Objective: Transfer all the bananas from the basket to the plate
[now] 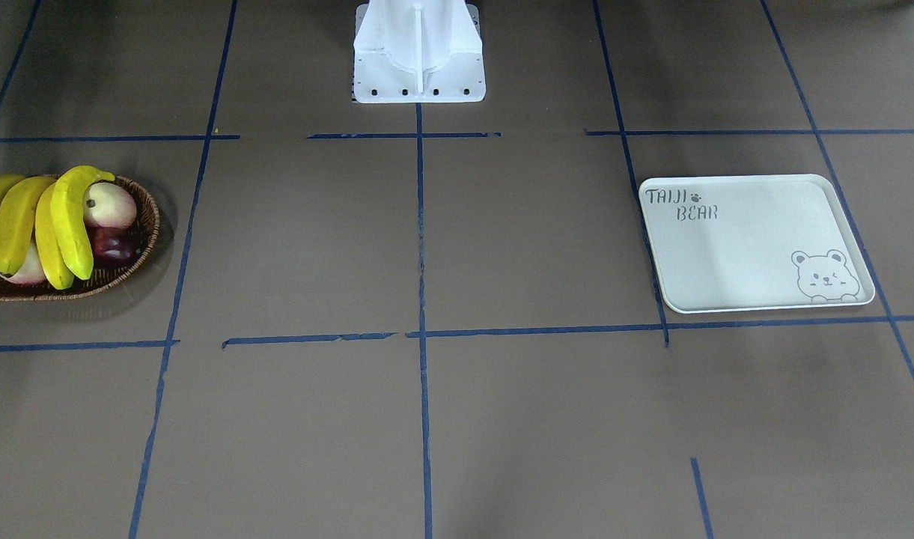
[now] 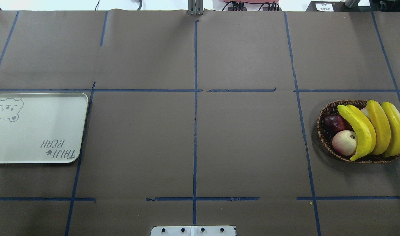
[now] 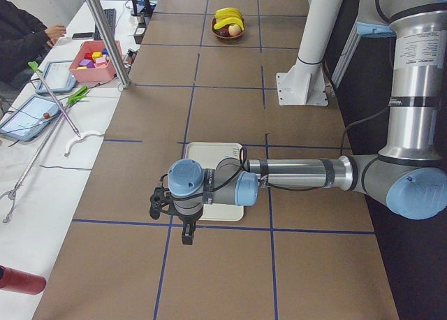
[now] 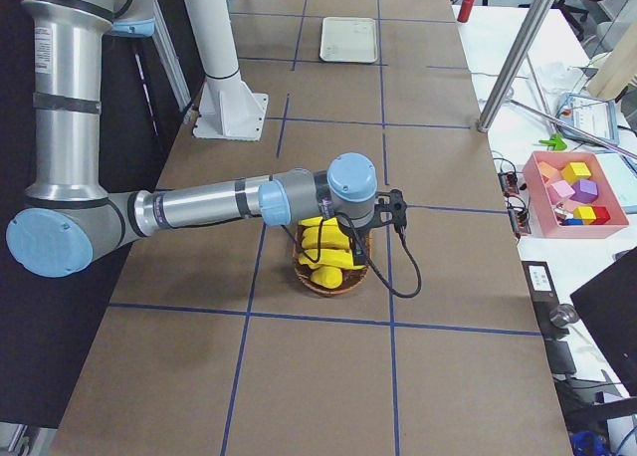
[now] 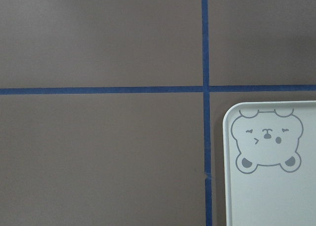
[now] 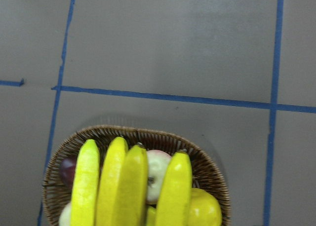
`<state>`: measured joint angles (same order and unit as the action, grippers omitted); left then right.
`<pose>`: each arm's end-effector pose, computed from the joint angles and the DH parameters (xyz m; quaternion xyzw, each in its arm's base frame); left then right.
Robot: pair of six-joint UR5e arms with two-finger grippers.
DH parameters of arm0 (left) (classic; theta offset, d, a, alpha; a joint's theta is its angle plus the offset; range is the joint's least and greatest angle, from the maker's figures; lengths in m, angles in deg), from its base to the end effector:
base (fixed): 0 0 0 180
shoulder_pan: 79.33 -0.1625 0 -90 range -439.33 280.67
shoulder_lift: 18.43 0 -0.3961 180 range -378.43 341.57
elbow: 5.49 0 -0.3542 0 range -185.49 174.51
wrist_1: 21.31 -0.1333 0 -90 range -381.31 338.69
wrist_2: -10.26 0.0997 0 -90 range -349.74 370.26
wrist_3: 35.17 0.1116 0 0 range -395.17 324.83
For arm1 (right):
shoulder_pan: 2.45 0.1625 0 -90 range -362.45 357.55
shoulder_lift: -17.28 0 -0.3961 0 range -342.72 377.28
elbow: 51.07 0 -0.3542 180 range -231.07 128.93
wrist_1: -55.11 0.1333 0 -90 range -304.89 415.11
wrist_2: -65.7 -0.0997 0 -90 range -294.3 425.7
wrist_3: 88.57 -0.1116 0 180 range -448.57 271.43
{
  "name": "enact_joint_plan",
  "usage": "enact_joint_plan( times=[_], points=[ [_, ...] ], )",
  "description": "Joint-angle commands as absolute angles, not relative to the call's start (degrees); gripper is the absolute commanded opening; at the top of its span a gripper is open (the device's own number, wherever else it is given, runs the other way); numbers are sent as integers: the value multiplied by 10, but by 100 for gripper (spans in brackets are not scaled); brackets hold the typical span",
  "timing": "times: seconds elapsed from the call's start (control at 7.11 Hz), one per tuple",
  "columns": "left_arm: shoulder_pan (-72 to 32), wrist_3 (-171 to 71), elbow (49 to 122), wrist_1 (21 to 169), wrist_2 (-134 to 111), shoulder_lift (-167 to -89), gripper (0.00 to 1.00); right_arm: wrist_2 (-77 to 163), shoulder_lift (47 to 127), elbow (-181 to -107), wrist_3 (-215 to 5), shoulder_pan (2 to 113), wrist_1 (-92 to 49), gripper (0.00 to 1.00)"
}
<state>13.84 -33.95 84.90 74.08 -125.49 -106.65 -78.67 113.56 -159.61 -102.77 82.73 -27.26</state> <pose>-0.0780 -0.4430 0.6377 0.0470 0.3870 -0.0021 0.9209 0.0073 -0.4208 0.5082 0.0772 -0.4692 -0.0070 0.8797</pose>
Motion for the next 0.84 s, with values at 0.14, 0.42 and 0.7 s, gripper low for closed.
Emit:
enact_joint_plan(
  times=[0.14, 0.42, 0.7],
  points=[
    [137, -348, 851, 753, -1255, -1070, 100, -710, 1183, -1616, -1315, 654, -41, 100],
    [130, -389, 850, 762, -1254, -1070, 100, -682, 1196, -1625, -1348, 588, -12, 100],
    [128, -389, 851, 771, -1254, -1068, 100, -647, 1212, -1629, -1356, 546, -12, 96]
  ],
)
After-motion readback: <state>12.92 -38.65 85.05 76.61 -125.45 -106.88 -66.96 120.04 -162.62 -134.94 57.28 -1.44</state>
